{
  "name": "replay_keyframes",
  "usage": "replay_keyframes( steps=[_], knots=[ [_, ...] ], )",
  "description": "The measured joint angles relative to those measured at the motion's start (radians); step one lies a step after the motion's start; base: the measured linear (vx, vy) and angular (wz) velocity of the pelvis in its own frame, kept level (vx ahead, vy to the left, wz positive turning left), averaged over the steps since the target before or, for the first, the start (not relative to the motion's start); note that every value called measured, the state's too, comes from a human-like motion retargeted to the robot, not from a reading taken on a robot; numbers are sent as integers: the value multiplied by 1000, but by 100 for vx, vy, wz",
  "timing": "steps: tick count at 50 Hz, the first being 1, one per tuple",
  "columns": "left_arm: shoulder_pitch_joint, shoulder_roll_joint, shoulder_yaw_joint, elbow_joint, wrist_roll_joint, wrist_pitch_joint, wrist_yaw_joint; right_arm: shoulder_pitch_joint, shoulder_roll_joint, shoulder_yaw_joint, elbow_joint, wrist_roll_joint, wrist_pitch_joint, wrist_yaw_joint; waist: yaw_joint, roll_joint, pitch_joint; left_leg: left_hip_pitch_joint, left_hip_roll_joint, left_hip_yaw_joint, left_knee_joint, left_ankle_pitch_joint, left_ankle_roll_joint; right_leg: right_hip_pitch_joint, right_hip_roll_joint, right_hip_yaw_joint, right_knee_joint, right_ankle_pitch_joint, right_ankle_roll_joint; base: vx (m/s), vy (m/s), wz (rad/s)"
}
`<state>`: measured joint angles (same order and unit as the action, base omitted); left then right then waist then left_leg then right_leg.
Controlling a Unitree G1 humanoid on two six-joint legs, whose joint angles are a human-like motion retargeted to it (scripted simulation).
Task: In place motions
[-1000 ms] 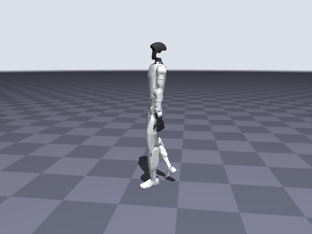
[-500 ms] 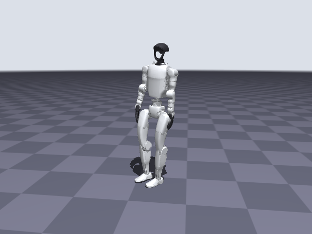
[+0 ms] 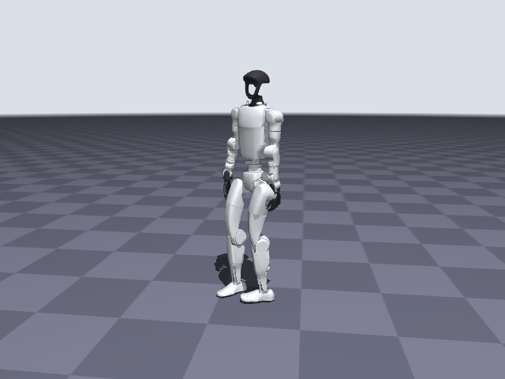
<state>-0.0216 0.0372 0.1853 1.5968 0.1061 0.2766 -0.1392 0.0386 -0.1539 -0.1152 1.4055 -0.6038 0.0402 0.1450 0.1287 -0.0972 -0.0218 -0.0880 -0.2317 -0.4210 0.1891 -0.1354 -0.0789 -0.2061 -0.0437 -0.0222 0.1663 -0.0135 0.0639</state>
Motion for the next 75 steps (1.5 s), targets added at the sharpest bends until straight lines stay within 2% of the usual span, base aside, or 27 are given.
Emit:
replay_keyframes(
  steps=[2,5,8,11,14,17,22,27,28,30,31,35,37,40,42,47,50,53,55,57,58,60,63,65,68,72,75],
  knots=[
    [-7,-8,-25,-6,-10,-7,-8,1,-6,-12,-11,0,-1,1,-24,16,0,17,14,35,-41,-33,26,-22,13,34,-3,30,-6,-17,28,-153],
    [-11,-15,-73,-13,-14,-16,-19,5,-15,-6,-30,0,-6,-11,-141,61,-10,43,39,183,-97,-61,106,-48,27,39,-27,67,-28,-16,27,-100],
    [-51,1,-122,-25,19,-16,-31,-12,-17,22,-28,44,-15,-45,-226,109,21,41,81,243,-136,-65,85,-82,43,7,-52,71,-65,-26,24,-188],
    [-89,37,-170,-51,59,-27,-20,-26,-18,30,-10,70,-22,-39,-238,131,49,53,111,384,-163,-95,96,-117,6,-200,-60,11,-107,-14,11,-295],
    [-92,53,-190,-62,81,-32,-6,-15,-27,21,10,51,-1,-7,-195,137,40,68,129,563,-186,-140,110,-134,-36,-469,-50,-44,-117,18,-6,-379],
    [-68,52,-183,-48,66,-37,-12,-3,-35,10,31,43,15,-17,-180,142,12,74,143,720,-189,-193,115,-117,-66,-743,-30,-85,-100,31,-17,-385],
    [-20,32,-133,-21,70,-27,-14,-30,-56,1,53,91,21,-25,-225,173,-12,97,174,971,-168,-274,81,-61,-60,-1011,37,-124,-52,34,-23,-373],
    [28,-3,-92,-52,119,-16,0,-86,-63,2,83,162,29,-34,-212,187,-42,165,181,1359,-159,-316,9,-17,-24,-986,58,-146,-70,43,-7,-388],
    [40,-12,-84,-59,127,-16,3,-88,-60,3,89,169,31,-31,-215,185,-55,178,171,1407,-157,-318,5,-2,-19,-974,41,-146,-45,52,-2,-311],
    [64,-28,-71,-63,136,-21,13,-78,-48,3,105,171,34,-25,-226,191,-79,208,158,1446,-154,-314,6,-7,24,-957,16,-161,-78,58,-5,-274],
    [71,-34,-61,-56,142,-23,12,-69,-40,3,119,173,36,-20,-216,191,-107,212,156,1458,-150,-302,9,-20,8,-913,34,-143,-70,61,-6,-256],
    [101,-54,-62,-50,120,-28,2,-31,-9,-7,177,203,51,-22,-232,166,-164,233,154,1386,-71,-216,84,-30,27,-753,-2,-124,-96,56,-7,-167],
    [89,-40,-82,-55,106,-31,-10,-20,12,-26,196,222,51,-31,-240,114,-152,240,145,1326,22,-133,164,3,-1,-717,-19,-125,-87,42,-12,-123],
    [67,-30,-81,-76,122,-19,1,0,25,-29,213,246,46,-35,-220,18,-144,172,164,1207,273,15,307,24,-96,-633,-9,-122,-61,40,-4,-165],
    [71,-22,-85,-110,110,-27,1,-2,23,-9,223,235,56,-34,-153,-19,-131,94,208,1123,479,90,341,36,-87,-537,-14,-122,-73,48,-9,-276],
    [35,-29,-66,-154,56,-43,-19,-66,6,26,165,133,82,-28,-128,-23,-63,-75,218,864,668,107,341,57,-66,-423,-29,-90,-89,10,6,-184],
    [19,-28,-51,-151,36,-46,-21,-89,2,55,90,100,58,-11,-125,-8,-43,-129,253,768,644,15,341,67,-35,-369,-41,-72,-99,4,11,-172],
    [21,-24,-57,-151,43,-46,-14,-94,1,56,33,61,23,6,-132,7,-50,-179,233,634,514,-59,341,62,-21,-331,-54,-50,-98,8,21,-124],
    [18,-26,-68,-147,51,-47,-7,-96,-4,45,19,39,7,-1,-139,9,-53,-185,157,500,350,-35,341,55,-41,-313,-54,-37,-82,3,33,-89],
    [9,-24,-76,-131,54,-47,-1,-96,-8,43,24,46,11,-16,-118,25,-40,-147,107,309,168,33,273,60,-21,-280,-42,-36,-78,5,28,-124],
    [4,-23,-81,-121,53,-47,0,-94,-10,40,30,54,13,-20,-101,40,-33,-123,101,221,78,78,218,64,1,-258,-35,-38,-78,7,22,-132],
    [2,-28,-90,-98,51,-47,-1,-78,-16,27,48,61,14,-19,-85,61,-37,-93,109,153,-49,197,178,68,22,-227,-22,-41,-70,8,25,-73],
    [-23,-37,-99,-47,51,-40,-16,-58,-23,3,72,62,38,-1,-168,72,-64,-111,144,324,-24,138,192,45,-14,-256,-10,-40,-58,-1,28,47],
    [-45,-35,-124,-9,41,-37,-11,-44,-23,-16,83,81,45,-5,-178,79,-49,-87,107,289,-61,168,225,48,-9,-243,-14,-30,-63,-11,27,-25],
    [-78,-26,-190,32,40,-42,7,-26,-19,-49,88,110,35,-14,-169,75,-11,-54,113,337,-93,174,216,52,-9,-198,-13,-9,-74,-7,22,-76],
    [-83,-12,-240,47,81,-37,11,-15,-12,-50,78,95,35,-25,-194,89,-17,-32,132,420,-146,161,223,-8,14,-134,6,2,-101,-1,14,-120],
    [-70,3,-243,55,88,-39,10,-25,-7,-19,67,72,32,-30,-233,109,-14,-15,160,505,-172,146,227,-34,20,-159,-4,-18,-115,-3,2,-181]
  ],
)
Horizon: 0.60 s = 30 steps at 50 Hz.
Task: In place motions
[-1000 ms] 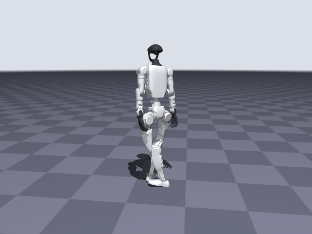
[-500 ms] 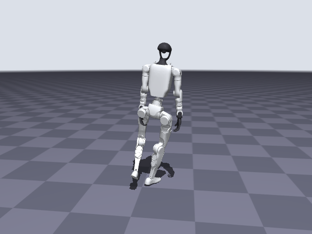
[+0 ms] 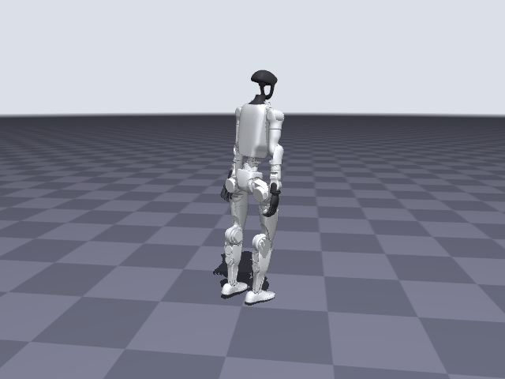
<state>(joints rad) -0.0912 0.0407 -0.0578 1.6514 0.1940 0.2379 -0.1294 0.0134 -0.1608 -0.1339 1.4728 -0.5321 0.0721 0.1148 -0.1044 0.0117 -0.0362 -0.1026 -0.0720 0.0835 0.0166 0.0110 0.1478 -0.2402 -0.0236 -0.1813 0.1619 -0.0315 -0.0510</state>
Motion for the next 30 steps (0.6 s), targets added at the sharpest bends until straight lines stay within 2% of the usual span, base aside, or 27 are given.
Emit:
replay_keyframes(
  steps=[5,8,12,16,19,23,25,26,28,30],
  knots=[
    [22,27,32,12,3,13,4,-26,3,46,-32,-29,-16,11,-6,19,16,47,43,182,-26,-58,1,16,-80,-349,-15,-75,12,3,-6,-268],
    [55,36,71,8,19,23,0,-34,-3,65,-38,-33,-18,12,26,28,-4,79,58,315,-40,-103,-9,18,-117,-532,-7,-64,2,20,-9,-324],
    [103,46,110,5,26,34,-8,-38,-7,63,-27,-20,-14,12,37,43,-36,121,77,493,-41,-158,-45,17,-141,-659,6,-18,2,26,-10,-274],
    [133,56,142,5,34,51,-8,-38,-10,51,3,27,1,7,23,52,-64,169,89,655,-31,-188,-88,16,-125,-634,-24,43,-2,33,-10,-211],
    [146,64,156,-3,33,60,-7,-30,-6,36,34,64,14,-2,7,59,-85,208,98,744,-21,-192,-115,10,-78,-568,-76,55,-35,42,-16,-160],
    [144,62,169,-30,22,72,-1,-8,2,16,78,104,27,-8,-8,43,-102,252,123,823,40,-143,-122,22,-43,-482,-127,64,-44,47,-22,-107],
    [136,58,173,-49,5,65,-7,2,8,16,94,114,28,-18,-30,9,-105,263,138,842,114,-89,-102,34,-52,-428,-137,52,-41,46,-25,-64],
    [127,57,172,-61,-2,63,-16,6,12,18,99,115,28,-25,-34,-22,-107,256,148,850,183,-55,-73,40,-77,-409,-134,43,-34,49,-29,-66],
    [107,52,164,-89,-13,61,-30,15,19,19,105,108,25,-29,-31,-91,-107,197,190,815,395,2,18,55,-140,-378,-126,28,-15,44,-23,-82],
    [86,44,150,-119,-20,60,-37,30,23,21,102,84,26,-19,7,-126,-90,104,274,682,660,37,114,87,-136,-318,-117,3,-12,47,-22,-111]
  ],
)
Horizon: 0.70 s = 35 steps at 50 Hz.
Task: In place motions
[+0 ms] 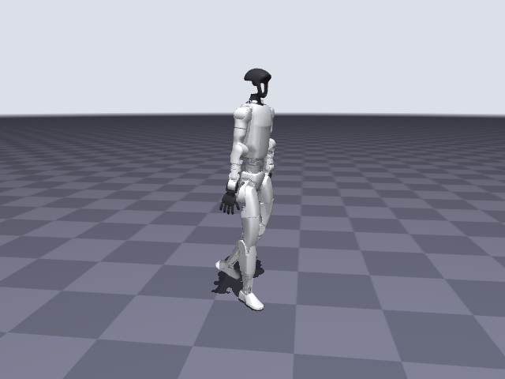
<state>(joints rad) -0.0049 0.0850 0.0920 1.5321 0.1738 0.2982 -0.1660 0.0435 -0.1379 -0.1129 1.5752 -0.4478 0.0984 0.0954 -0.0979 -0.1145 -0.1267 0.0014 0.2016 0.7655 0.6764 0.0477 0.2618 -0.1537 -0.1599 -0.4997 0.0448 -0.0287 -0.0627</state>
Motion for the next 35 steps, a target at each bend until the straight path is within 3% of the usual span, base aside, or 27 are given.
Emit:
replay_keyframes(
  steps=[2,4,5,8,11,13,15,18,22,27,33,35],
  knots=[
    [-29,-30,-13,-26,-9,-4,1,8,-5,1,-6,-31,6,8,11,7,5,-116,-19,-193,119,26,-9,12,18,15,-10,4,-3,31,-4,-66],
    [-51,-71,-19,-51,-24,-18,1,5,-13,10,-12,-56,13,1,35,-1,12,-211,-172,-395,110,27,-70,14,5,40,-26,30,-3,14,12,-98],
    [-60,-89,-19,-64,-32,-29,-1,-1,-16,16,-15,-65,16,-6,50,-2,21,-230,-233,-461,92,0,-109,19,10,58,-30,37,-7,14,8,-146],
    [-82,-116,-39,-106,-23,-71,-32,-28,-26,26,-35,-77,8,-20,85,18,42,-237,-299,-550,-60,-53,-168,31,43,110,-44,53,-13,16,10,-155],
    [-84,-114,-78,-140,38,-93,-47,-41,-30,30,-68,-79,-3,6,109,70,36,-217,-291,-599,-313,-58,-207,34,106,146,-45,52,-13,27,12,-146],
    [-76,-108,-103,-146,81,-99,-38,-45,-30,28,-90,-76,-11,22,129,112,34,-201,-282,-644,-480,-3,-196,46,158,179,-44,48,-11,27,11,-132],
    [-70,-99,-125,-130,112,-102,-35,-50,-28,25,-104,-69,-22,12,77,139,17,-194,-318,-662,-502,-48,-162,50,167,163,-45,42,-3,21,12,-29],
    [-76,-76,-114,-88,142,-86,-47,-61,-14,55,-121,-25,-40,-30,41,169,13,-182,-243,-637,-529,-56,-246,37,193,206,-32,41,-3,7,13,-53],
    [-72,-55,-67,-61,151,-61,-42,-73,-7,75,-125,14,-61,-17,-2,187,26,-143,-246,-630,-587,-72,-242,32,200,202,-6,31,-6,3,11,-19],
    [-28,-56,5,-45,91,-33,-63,-62,-11,79,-136,6,-50,-16,7,202,-6,-190,-228,-631,-586,-71,-265,-24,199,243,63,27,22,8,8,-2],
    [-39,-42,31,-47,49,3,-116,-80,-22,60,-132,66,-48,-32,-20,215,81,-221,-261,-730,-569,-41,-258,-21,216,406,90,15,8,-9,5,116],
    [-54,-43,25,-67,41,6,-108,-82,-28,42,-128,68,-45,-28,10,208,109,-235,-278,-739,-573,-11,-260,9,147,186,53,13,-10,-20,7,130]
  ],
)
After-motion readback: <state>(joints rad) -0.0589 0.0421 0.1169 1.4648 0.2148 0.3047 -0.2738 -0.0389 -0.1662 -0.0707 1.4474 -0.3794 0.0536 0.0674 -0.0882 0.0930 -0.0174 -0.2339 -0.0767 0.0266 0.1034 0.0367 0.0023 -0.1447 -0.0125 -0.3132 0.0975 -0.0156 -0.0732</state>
